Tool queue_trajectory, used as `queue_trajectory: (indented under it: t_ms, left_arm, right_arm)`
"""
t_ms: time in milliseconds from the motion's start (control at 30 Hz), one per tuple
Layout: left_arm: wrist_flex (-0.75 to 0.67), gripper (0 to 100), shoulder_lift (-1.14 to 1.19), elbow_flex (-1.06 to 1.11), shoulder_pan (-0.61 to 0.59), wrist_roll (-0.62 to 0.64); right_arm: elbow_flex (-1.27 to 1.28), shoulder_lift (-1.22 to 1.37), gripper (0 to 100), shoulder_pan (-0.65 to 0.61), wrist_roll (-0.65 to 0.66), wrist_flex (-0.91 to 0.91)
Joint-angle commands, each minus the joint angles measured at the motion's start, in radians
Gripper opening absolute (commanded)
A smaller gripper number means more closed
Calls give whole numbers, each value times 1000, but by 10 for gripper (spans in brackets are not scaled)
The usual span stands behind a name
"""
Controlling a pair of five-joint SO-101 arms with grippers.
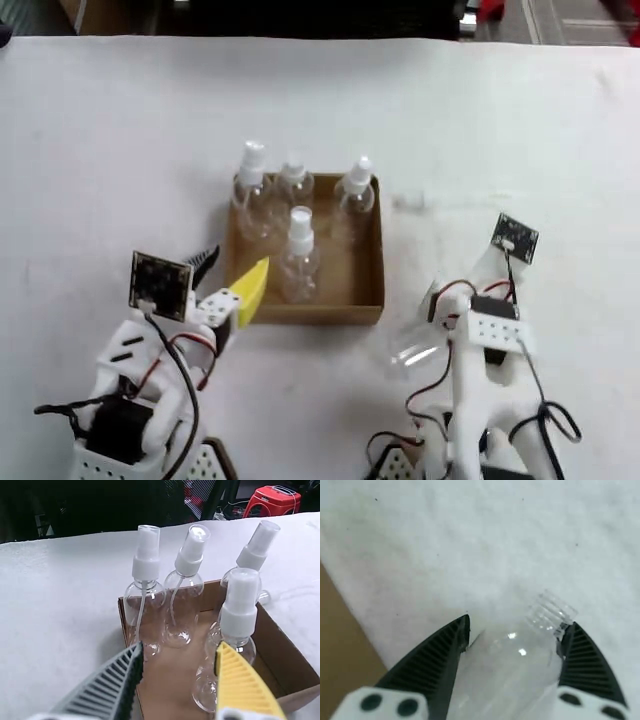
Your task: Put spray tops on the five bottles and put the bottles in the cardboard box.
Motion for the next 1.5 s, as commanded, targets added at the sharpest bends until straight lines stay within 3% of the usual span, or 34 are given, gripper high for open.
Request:
queue_trajectory:
  t_ms: [0,133,233,533,800,967,1200,1367,1467]
  left_arm:
    - [3,221,-10,-63,-8,-14]
    - [3,221,-10,-63,-8,-14]
    - [3,221,-10,-63,-8,-14]
    - [3,221,-10,-68,-16,-14]
    - [5,221,-12,-74,-18,-14]
    - [48,221,-12,-141,-108,-11]
    - [60,221,-12,-157,-113,-8]
    - [60,221,-12,-161,-119,-11]
    - [60,221,-12,-164,-120,-12]
  right_arm:
    - [-60,33,237,-1,-9,-10]
    - [-66,35,99,1,-2,-12]
    - [-81,35,53,7,0,-12]
    - [-183,33,48,143,0,22]
    - [-292,33,48,148,5,10]
    - [-374,-45,47,148,173,18]
    - [-371,-297,18,147,224,24]
    - [-371,-484,17,74,227,107]
    - [-358,-579,17,-36,229,124]
